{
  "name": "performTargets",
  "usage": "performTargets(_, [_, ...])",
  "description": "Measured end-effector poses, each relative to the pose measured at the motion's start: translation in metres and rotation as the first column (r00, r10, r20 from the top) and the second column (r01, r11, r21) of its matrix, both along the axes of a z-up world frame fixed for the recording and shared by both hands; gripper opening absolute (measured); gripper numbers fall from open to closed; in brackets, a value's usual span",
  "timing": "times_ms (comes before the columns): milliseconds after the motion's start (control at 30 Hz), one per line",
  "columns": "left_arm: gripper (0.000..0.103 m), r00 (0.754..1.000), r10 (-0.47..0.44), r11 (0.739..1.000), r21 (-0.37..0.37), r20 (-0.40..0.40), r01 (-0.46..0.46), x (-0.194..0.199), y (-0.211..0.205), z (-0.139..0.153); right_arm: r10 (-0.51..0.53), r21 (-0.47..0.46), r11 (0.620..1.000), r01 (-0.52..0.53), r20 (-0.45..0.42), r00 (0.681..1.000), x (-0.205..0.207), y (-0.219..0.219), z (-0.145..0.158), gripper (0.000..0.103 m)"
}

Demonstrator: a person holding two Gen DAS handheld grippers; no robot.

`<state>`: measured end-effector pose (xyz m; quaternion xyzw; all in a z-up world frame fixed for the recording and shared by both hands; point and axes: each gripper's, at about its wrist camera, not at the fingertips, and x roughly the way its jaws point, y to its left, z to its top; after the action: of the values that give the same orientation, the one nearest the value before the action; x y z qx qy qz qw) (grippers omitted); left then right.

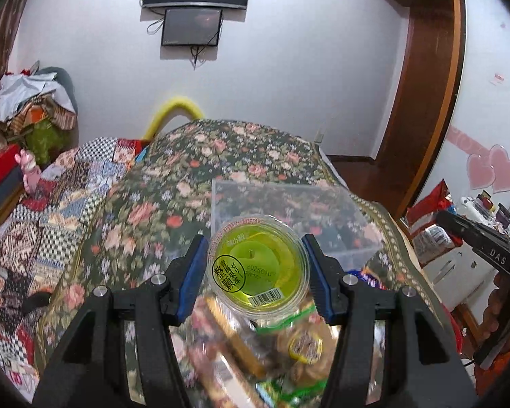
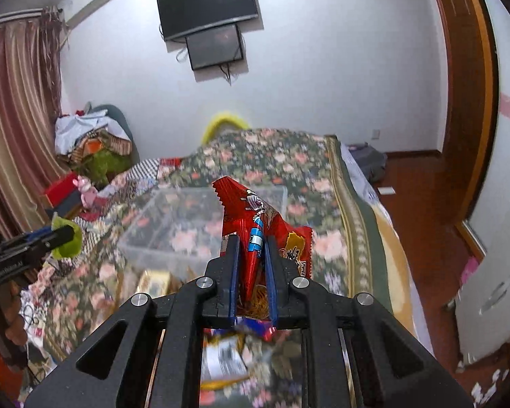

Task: Organize snacks
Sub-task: 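Drop jelly cup into clear box with left tool while right tool drops red bag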

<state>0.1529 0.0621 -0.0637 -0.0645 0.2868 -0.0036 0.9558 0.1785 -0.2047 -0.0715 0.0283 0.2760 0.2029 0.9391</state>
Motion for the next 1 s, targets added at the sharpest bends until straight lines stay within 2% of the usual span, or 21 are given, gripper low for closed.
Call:
performTargets(133, [0.056, 1.0, -0.004, 1.0, 0.012, 0.011, 0.003, 0.021, -0.004, 0.006, 0.013, 0.012, 1.0, -0.013, 0.024, 1.0, 0.013, 0.01, 0.008, 0.012])
performTargets(300, [0.056, 1.0, -0.011, 1.0, 0.008, -0.015, 0.011, 0.051, -0.006, 0.001, 0.035, 0.022, 0.999, -0.036, 0.024, 0.999, 0.031, 0.023, 0.008, 0.012])
performTargets(600, [0.056, 0.993, -0.014, 1.0, 0.011, -0.116, 0.015, 0.106, -0.008, -0.032, 0.084, -0.01, 0.996, -0.084, -0.014, 0.996, 0.063, 0.047, -0.006, 0.012])
performTargets(1000, [0.056, 0.976, -0.025, 1.0, 0.005, -0.217, 0.027, 0.144, -0.009, -0.068, 0.126, -0.102, 0.985, -0.136, -0.099, 0.987, 0.093, 0.073, -0.035, 0.012])
